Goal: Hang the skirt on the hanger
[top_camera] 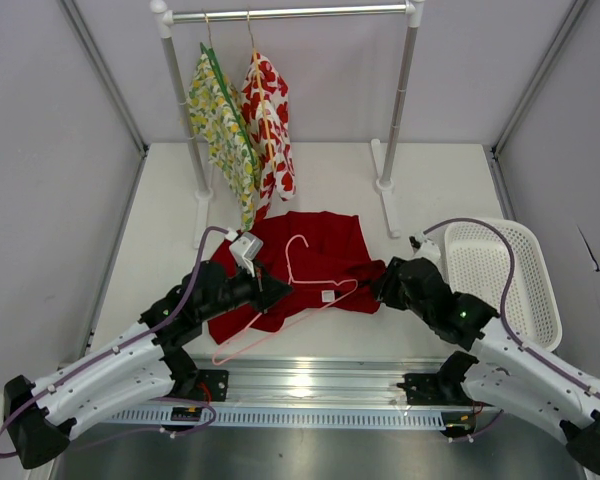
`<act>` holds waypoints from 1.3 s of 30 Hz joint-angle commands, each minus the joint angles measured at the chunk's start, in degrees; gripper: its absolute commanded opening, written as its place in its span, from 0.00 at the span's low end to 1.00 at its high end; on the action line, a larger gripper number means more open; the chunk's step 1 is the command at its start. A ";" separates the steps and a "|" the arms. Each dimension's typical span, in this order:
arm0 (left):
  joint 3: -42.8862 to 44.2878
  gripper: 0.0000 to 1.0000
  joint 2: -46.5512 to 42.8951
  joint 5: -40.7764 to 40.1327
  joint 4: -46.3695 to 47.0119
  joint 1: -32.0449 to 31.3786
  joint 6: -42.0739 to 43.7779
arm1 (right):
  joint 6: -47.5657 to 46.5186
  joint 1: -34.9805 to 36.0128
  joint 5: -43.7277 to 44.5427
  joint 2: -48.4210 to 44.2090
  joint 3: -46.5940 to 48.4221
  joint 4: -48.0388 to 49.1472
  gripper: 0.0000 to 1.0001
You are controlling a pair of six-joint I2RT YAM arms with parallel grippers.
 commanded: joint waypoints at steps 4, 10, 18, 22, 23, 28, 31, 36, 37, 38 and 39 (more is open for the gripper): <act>2.87 0.00 0.05 1.15 1.08 0.44 -0.05 | -0.35 5.93 8.73 9.32 7.79 1.70 0.39; 2.96 0.00 -0.04 0.54 0.82 0.44 -0.05 | -3.34 5.32 8.56 20.47 11.21 5.66 0.38; 4.72 0.00 -0.30 -3.77 -2.44 0.44 0.39 | -3.61 1.80 6.71 21.56 7.62 5.76 0.30; 4.72 0.00 -0.39 -3.77 -2.09 0.44 0.39 | -2.90 1.45 6.97 18.66 5.25 3.73 0.31; 4.80 0.00 -0.31 -3.86 -2.00 0.44 0.39 | -2.81 1.36 7.06 18.39 4.20 3.56 0.31; 4.89 0.00 0.04 -3.77 -1.29 0.36 0.12 | -0.80 1.10 7.15 16.90 1.73 2.15 0.31; 5.50 0.00 0.57 -3.77 -1.38 0.44 0.47 | 0.00 0.92 7.76 15.14 -0.03 1.18 0.34; 5.51 0.00 1.89 -2.72 -0.50 0.44 0.47 | -0.53 -0.39 6.62 14.87 -1.00 3.11 0.40; 5.33 0.00 1.98 -2.45 -0.24 0.44 0.39 | -0.61 -0.31 6.62 15.22 -1.00 3.46 0.40; 5.33 0.00 2.15 -2.28 -0.15 0.44 0.30 | -0.88 -0.31 6.53 15.40 -1.00 4.16 0.40; 5.24 0.00 2.42 -2.01 0.11 0.44 0.30 | -1.05 -0.13 6.36 15.66 -1.09 4.69 0.40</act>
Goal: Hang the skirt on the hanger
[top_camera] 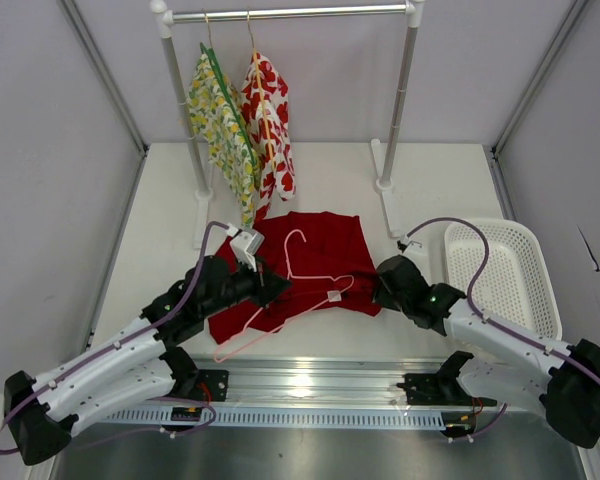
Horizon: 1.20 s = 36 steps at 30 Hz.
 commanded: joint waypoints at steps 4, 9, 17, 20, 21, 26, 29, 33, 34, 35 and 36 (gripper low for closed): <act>2.49 0.00 0.96 1.42 2.67 0.40 0.17 | -0.34 0.18 0.32 1.90 -0.06 5.23 0.40; 2.40 0.00 1.13 1.86 2.84 0.40 0.17 | 0.72 1.14 1.11 5.85 2.13 6.12 0.41; 1.70 0.00 0.78 2.04 2.93 0.40 -0.10 | 4.85 3.25 4.71 8.41 4.60 5.94 0.41; 1.61 0.00 0.69 2.04 2.93 0.40 -0.10 | 5.38 3.87 6.12 8.67 5.13 5.86 0.40; 1.52 0.00 0.69 2.04 2.93 0.40 -0.10 | 5.38 4.04 6.21 8.85 5.56 5.68 0.41; 1.26 0.00 0.61 2.21 3.46 0.40 -0.18 | 6.78 4.39 7.26 10.86 6.88 4.80 0.40; 1.35 0.00 0.52 2.30 3.37 0.31 -0.10 | 9.14 4.92 9.11 12.27 7.50 3.57 0.40; 1.17 0.00 0.43 2.65 3.37 0.40 -0.10 | 10.56 5.10 10.08 13.15 7.59 4.45 0.40; 1.17 0.00 0.34 2.65 3.37 0.40 -0.10 | 10.65 5.19 10.16 14.11 8.28 4.36 0.40; 1.26 0.00 0.34 2.65 3.29 0.40 -0.10 | 10.74 5.19 10.69 14.64 8.73 4.01 0.40; 1.08 0.00 0.17 2.74 3.29 0.40 -0.10 | 11.00 5.19 10.87 15.17 9.08 3.40 0.40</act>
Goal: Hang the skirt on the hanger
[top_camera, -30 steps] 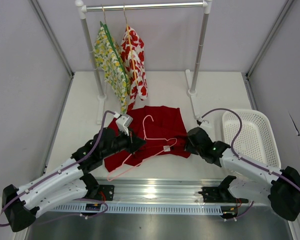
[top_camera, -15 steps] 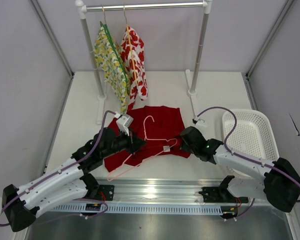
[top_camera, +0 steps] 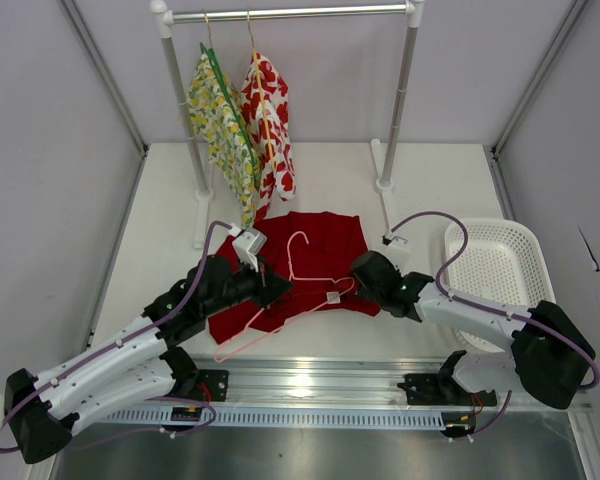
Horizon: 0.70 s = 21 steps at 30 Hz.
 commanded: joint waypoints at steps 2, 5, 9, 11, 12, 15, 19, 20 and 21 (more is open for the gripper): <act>0.97 0.00 -1.23 1.25 2.78 0.40 0.01 | 2.72 0.44 4.55 2.85 3.84 -0.56 0.37; 1.06 0.00 -1.41 1.25 2.69 0.40 0.10 | 3.33 0.45 5.17 3.91 4.10 -1.18 0.34; 0.71 0.00 -1.50 1.34 2.87 0.40 0.10 | 3.77 0.44 5.87 4.87 4.37 -1.70 0.31; 0.71 0.00 -1.58 1.34 2.96 0.40 0.10 | 3.86 0.44 6.13 5.49 4.46 -2.23 0.27; 0.80 0.00 -1.58 1.34 2.96 0.40 0.19 | 4.04 0.44 6.14 5.58 4.63 -2.41 0.26; 0.80 0.00 -1.58 1.34 3.05 0.40 0.10 | 4.13 0.53 6.57 5.40 4.54 -2.85 0.21; 0.71 0.00 -1.58 1.69 3.31 0.40 0.19 | 3.86 0.53 6.75 4.53 4.54 -3.73 0.08; 0.71 0.00 -1.58 1.69 3.31 0.40 0.19 | 3.51 0.53 6.75 4.18 4.54 -3.99 0.04; 0.80 0.00 -1.58 1.69 3.40 0.40 0.19 | 3.42 0.53 6.66 3.30 4.63 -4.25 0.02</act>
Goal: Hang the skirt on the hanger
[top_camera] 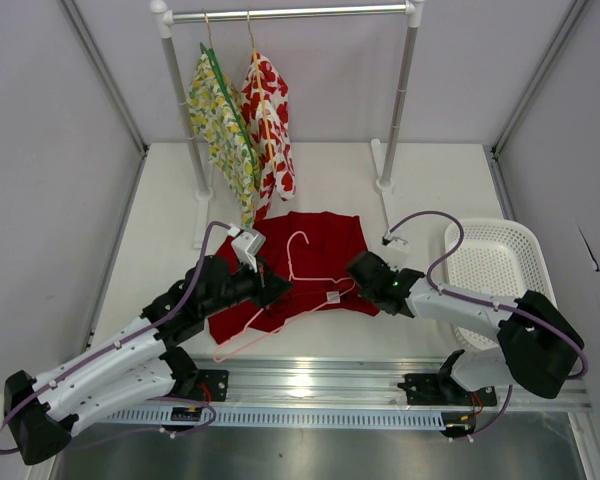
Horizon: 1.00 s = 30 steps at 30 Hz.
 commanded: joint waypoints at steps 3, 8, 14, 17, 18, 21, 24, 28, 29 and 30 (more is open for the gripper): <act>0.62 0.00 -1.02 1.63 3.73 0.40 0.28 | -0.34 0.36 3.06 -3.53 2.21 -2.29 0.00; 0.36 0.00 -1.63 2.42 4.87 0.40 0.37 | -2.01 0.36 2.09 -8.27 2.38 -3.43 0.00; -1.05 0.00 -2.60 3.74 7.41 0.40 -0.42 | -3.94 -0.52 0.60 -13.63 2.56 -4.13 0.00; -2.98 0.00 -3.56 5.14 10.75 0.40 -1.13 | -4.91 -1.92 -0.80 -15.31 2.38 -4.14 0.00; -3.24 0.00 -3.74 5.58 12.32 0.40 -1.30 | -5.26 -2.45 -1.33 -16.27 2.29 -4.05 0.00; -4.21 0.00 -3.13 6.02 14.09 0.40 -1.66 | -6.05 -4.12 -3.00 -18.46 2.12 -3.79 0.00; -5.27 0.00 -2.43 6.11 15.94 0.40 -1.92 | -7.19 -5.79 -4.32 -20.49 2.20 -3.79 0.00; -6.32 0.00 -1.64 6.29 19.97 0.40 -2.53 | -8.16 -8.16 -6.52 -22.07 2.29 -4.05 0.00; -6.76 0.00 -1.46 6.29 20.68 0.40 -2.53 | -8.42 -8.52 -7.31 -22.25 2.29 -4.14 0.00; -6.94 0.00 -0.76 6.20 21.30 0.40 -2.62 | -8.43 -9.30 -7.66 -22.43 2.29 -4.31 0.00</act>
